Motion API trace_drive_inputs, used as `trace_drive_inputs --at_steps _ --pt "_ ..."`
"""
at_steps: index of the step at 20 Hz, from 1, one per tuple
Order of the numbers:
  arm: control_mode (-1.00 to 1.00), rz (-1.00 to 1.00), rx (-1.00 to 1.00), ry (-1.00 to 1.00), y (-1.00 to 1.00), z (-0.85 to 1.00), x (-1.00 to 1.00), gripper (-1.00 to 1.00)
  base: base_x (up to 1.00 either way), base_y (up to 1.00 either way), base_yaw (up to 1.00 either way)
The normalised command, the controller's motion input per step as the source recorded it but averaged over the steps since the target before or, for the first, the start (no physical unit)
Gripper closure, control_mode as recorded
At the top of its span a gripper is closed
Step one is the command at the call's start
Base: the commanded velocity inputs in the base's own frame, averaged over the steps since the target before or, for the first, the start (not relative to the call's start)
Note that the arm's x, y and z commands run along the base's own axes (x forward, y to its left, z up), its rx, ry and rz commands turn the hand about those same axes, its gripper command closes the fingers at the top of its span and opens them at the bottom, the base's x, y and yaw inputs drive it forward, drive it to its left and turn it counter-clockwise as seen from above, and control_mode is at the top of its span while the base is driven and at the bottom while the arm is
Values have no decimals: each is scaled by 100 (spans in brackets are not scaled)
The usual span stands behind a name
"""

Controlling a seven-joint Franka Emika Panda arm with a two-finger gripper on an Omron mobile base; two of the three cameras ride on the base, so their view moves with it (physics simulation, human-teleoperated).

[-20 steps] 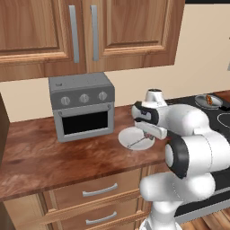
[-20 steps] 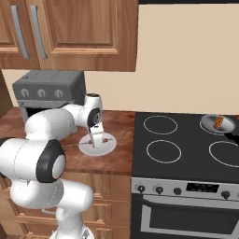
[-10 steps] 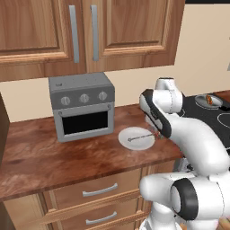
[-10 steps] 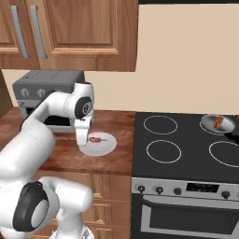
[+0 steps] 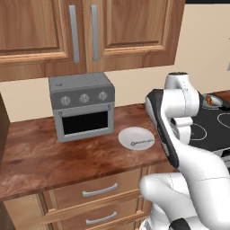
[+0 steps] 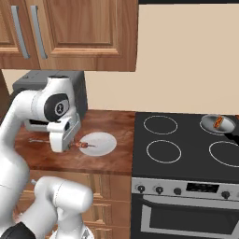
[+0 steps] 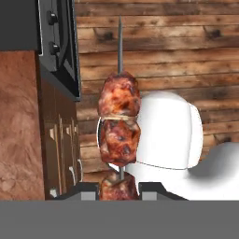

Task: Place the cold items (kiwi and peach) from the fridge in one tupperware on the dining counter. Place the warm items (hot dog and kebab skewer) in the stove area in another tupperware.

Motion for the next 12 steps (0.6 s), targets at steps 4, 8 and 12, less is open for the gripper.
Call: trace_drive_inputs --at_steps 4,8,12 --pt "-100 -2 -10 0 -1 4 -57 100 0 0 0" --pt "-100 0 0 1 -2 -3 -4 100 0 0 0" --pt "-100 0 0 0 0 0 0 100 0 0 0"
